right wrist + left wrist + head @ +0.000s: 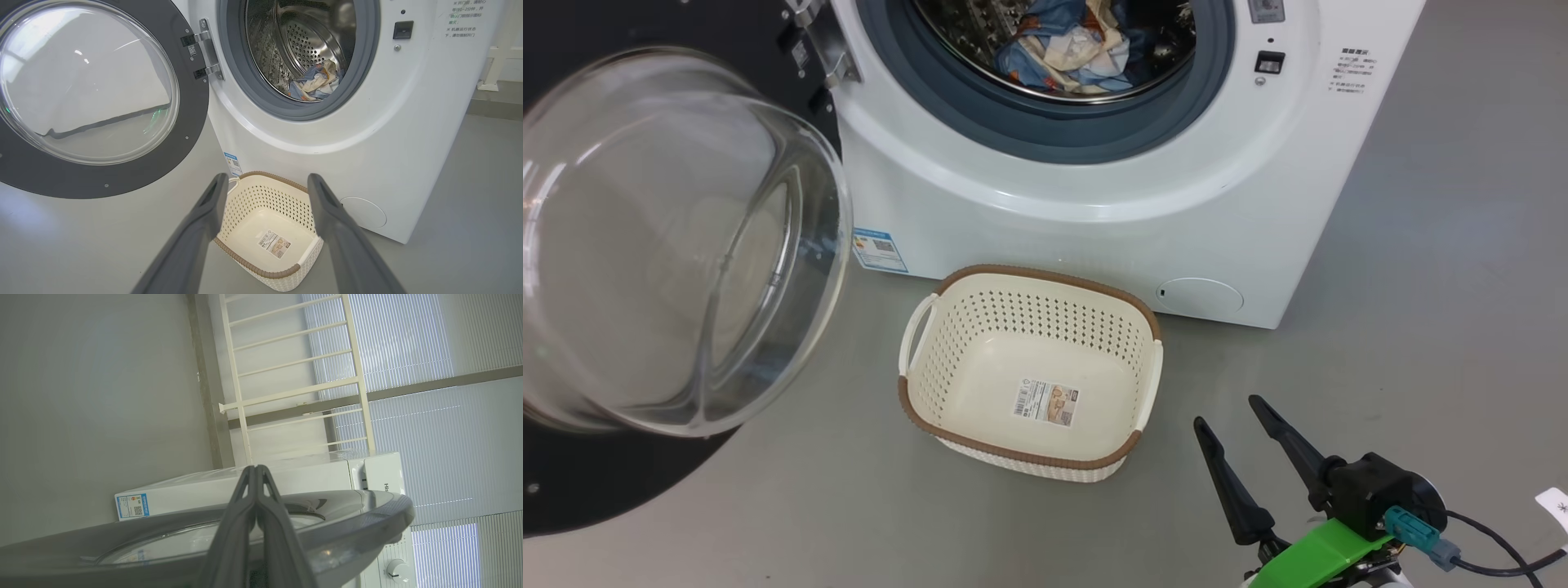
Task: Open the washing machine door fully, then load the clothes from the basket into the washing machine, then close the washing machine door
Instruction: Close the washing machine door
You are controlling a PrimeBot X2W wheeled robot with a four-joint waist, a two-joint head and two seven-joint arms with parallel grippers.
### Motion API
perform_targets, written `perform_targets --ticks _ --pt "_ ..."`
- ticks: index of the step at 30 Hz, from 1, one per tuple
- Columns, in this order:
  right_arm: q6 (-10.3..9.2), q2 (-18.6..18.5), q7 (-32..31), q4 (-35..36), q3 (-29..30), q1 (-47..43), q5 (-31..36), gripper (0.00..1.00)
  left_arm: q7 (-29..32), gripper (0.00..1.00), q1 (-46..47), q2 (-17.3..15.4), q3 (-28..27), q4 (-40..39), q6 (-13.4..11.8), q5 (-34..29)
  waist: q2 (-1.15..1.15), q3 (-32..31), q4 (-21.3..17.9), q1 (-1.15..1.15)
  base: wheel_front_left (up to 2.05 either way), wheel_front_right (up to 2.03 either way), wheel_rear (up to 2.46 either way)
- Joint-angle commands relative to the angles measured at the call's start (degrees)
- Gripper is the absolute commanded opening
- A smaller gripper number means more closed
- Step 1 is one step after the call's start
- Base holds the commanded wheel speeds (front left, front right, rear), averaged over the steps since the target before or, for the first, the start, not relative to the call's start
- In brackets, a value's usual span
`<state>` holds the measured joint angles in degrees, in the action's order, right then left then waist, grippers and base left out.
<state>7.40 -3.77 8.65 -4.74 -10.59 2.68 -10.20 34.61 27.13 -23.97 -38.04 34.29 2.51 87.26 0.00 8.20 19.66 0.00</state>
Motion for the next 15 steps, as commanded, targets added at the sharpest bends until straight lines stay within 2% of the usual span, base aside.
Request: perform_targets --ticks 1,8,15 --pt "0.09 0.3 0.0 1.3 -1.4 1.4 -0.2 1.00 1.8 0.00 -0.9 -2.1 0.4 -1.7 -0.3 0.2 0.00 -0.1 0.2 0.00 0.00 0.00 0.00" --pt "0.09 0.2 -0.2 1.1 -1.2 1.3 -0.5 1.00 7.1 0.00 -4.2 -0.8 2.0 -6.7 -1.0 1.3 0.00 -0.5 0.9 0.00 0.00 0.00 0.00" --pt "0.09 0.3 0.2 0.3 -1.6 0.8 -0.8 1.00 15.0 0.00 -8.4 1.4 2.6 -14.6 -2.0 5.3 0.00 -1.2 1.3 0.00 0.00 0.00 0.00"
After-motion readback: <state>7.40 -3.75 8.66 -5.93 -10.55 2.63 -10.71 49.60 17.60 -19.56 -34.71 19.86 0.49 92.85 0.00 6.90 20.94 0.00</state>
